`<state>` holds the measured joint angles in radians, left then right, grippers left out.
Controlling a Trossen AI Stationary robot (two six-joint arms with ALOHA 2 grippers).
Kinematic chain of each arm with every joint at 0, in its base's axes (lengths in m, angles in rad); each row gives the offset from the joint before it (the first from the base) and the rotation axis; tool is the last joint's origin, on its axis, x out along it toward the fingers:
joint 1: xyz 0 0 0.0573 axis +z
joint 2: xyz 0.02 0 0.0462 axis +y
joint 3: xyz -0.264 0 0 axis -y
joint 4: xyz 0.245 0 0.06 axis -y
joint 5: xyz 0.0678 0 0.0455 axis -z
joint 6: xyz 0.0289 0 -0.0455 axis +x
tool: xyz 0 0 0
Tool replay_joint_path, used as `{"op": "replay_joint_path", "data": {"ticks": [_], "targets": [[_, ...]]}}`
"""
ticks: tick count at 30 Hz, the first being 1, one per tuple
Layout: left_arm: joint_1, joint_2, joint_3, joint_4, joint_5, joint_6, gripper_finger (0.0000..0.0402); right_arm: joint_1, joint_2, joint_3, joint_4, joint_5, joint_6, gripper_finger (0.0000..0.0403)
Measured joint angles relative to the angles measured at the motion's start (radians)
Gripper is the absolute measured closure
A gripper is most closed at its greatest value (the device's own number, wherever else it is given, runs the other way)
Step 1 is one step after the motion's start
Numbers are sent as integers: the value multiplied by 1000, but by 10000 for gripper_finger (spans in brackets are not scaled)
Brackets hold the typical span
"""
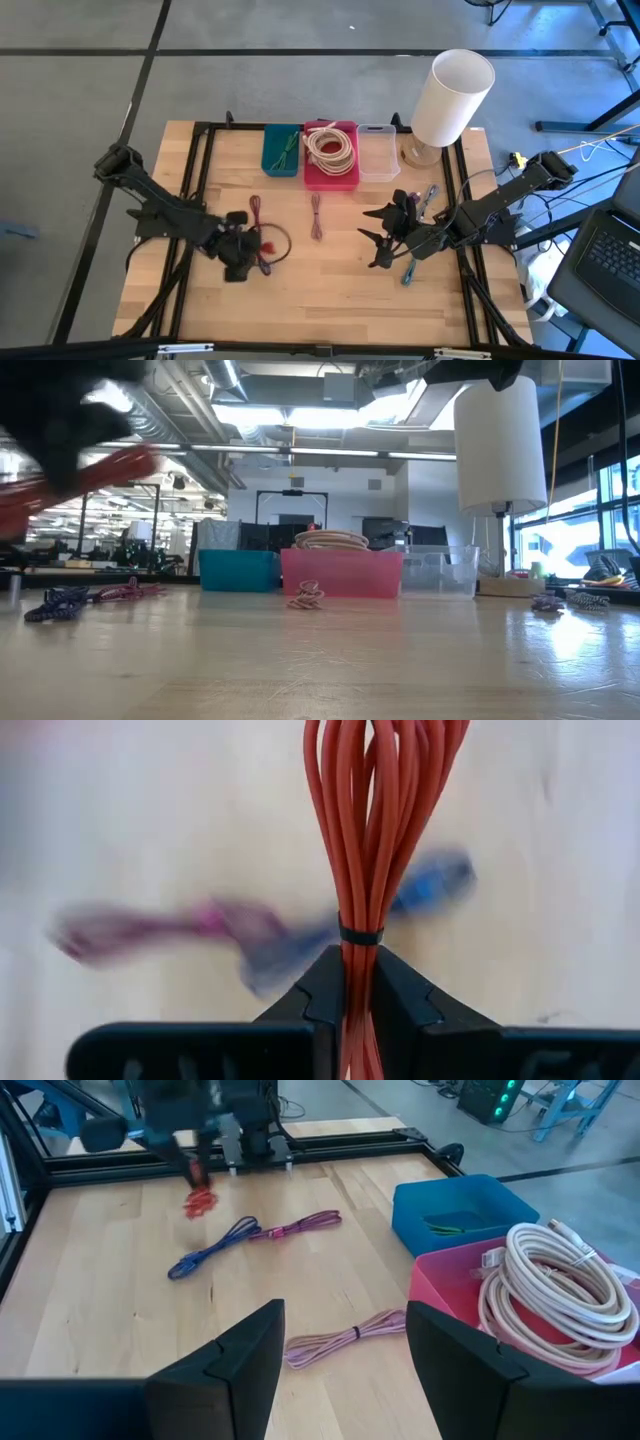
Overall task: Pick & Place USB Port
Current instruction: Put the orange charger cable into the blue bin
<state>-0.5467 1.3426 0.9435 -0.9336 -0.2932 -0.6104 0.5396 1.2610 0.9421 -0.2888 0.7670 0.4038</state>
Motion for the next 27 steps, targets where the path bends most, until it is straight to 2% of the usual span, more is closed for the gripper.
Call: {"op": "replay_joint_path", "data": {"ticks": [4, 10, 15, 17, 22, 27], "targets": [[139, -1, 81, 13, -107, 141, 376, 0, 0, 0, 0, 0, 4, 190], [433, -2, 149, 103, -222, 267, 376, 0, 0, 0, 0, 0, 9, 190], [719, -3, 180, 184, -221, 323, 378, 0, 0, 0, 1, 0, 12, 190], [829, -3, 182, 244, -136, 359, 378, 0, 0, 0, 1, 0, 12, 190], [1114, -3, 182, 376, 205, 338, 378, 0, 0, 0, 1, 0, 12, 190], [1306, -3, 182, 393, 347, 253, 378, 0, 0, 0, 1, 0, 12, 190]]}}
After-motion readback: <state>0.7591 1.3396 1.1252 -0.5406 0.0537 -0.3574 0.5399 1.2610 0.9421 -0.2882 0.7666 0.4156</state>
